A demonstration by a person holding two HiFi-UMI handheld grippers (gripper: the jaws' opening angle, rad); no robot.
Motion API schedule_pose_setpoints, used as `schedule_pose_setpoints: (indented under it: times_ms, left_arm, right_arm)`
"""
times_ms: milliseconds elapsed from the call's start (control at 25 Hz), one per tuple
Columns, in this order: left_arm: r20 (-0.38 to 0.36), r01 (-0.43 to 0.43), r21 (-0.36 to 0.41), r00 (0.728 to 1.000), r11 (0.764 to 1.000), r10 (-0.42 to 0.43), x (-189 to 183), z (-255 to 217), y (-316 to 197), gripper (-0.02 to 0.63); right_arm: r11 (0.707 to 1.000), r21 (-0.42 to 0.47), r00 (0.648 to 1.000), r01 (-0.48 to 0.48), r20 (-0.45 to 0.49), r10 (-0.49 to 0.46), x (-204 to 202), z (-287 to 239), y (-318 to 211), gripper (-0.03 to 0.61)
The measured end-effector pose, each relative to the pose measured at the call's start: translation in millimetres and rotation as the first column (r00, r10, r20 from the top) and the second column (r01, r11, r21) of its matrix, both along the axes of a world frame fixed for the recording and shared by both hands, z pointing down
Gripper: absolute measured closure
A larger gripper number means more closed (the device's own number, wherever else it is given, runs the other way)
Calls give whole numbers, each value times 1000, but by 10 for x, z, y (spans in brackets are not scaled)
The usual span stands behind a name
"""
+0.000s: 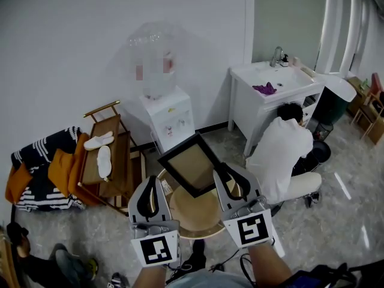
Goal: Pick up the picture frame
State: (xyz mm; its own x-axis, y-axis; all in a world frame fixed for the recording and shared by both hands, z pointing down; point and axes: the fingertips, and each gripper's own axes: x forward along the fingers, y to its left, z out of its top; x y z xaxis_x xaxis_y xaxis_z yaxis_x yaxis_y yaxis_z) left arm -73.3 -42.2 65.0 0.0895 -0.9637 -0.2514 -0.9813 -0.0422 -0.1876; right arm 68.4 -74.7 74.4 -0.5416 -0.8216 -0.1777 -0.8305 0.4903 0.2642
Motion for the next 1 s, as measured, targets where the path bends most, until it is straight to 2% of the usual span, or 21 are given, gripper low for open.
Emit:
schedule_pose_setpoints:
  times_ms: [360,1000]
  left_arm:
    - [-2,-15,2,1000,1000,15,19,3,9,598]
    - [2,-20,-18,1000,1000,20,36,43,-73,598]
  right_arm:
    - [1000,17,1000,-16,7,15,2,-40,35,495]
    - [1000,-12,1000,-21,6,21,0,18,-17,495]
